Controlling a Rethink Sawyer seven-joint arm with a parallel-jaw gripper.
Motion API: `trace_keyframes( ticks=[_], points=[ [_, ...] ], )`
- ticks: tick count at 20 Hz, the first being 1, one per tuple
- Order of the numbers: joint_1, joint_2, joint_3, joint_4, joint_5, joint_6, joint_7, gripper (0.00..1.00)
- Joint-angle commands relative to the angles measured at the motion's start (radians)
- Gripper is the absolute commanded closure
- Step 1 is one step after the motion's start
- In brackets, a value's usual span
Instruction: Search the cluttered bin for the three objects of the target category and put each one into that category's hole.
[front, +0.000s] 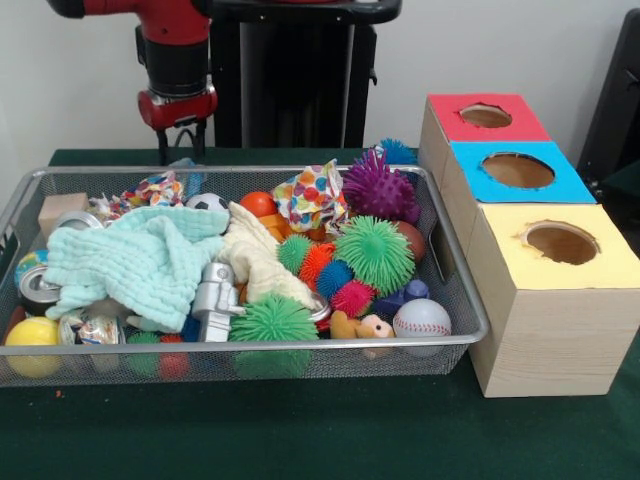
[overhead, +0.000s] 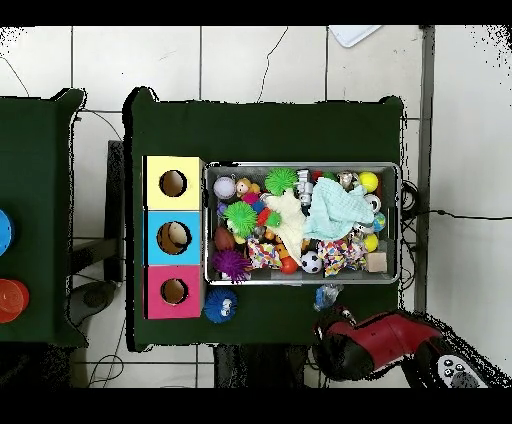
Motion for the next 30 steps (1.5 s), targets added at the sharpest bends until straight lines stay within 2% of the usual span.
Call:
trace_keyframes(
  ticks=[1,7,10,14,18,20,23,25,30],
  points=[
    [0.031,0.015,-0.043,-0.154,-0.066,-0.063,0.135,0.0],
    [0.091,-0.002,-0.06,-0.16,-0.037,-0.083,0.133,0.0],
    [0.062,-0.03,0.005,-0.137,0.034,-0.056,0.068,0.0],
    [-0.021,-0.048,0.125,-0.083,0.129,-0.027,-0.005,0.0],
    [-0.079,-0.052,0.191,-0.042,0.26,0.02,0.004,0.0],
    [-0.093,-0.051,0.195,-0.032,0.312,0.038,0.02,0.0],
    [-0.099,-0.063,0.185,-0.025,0.345,0.04,0.025,0.0],
    [-0.109,-0.058,0.161,-0.042,0.352,0.03,0.036,0.0],
    [-0.065,-0.017,0.061,-0.113,0.364,-0.017,0.125,0.0]
  ],
)
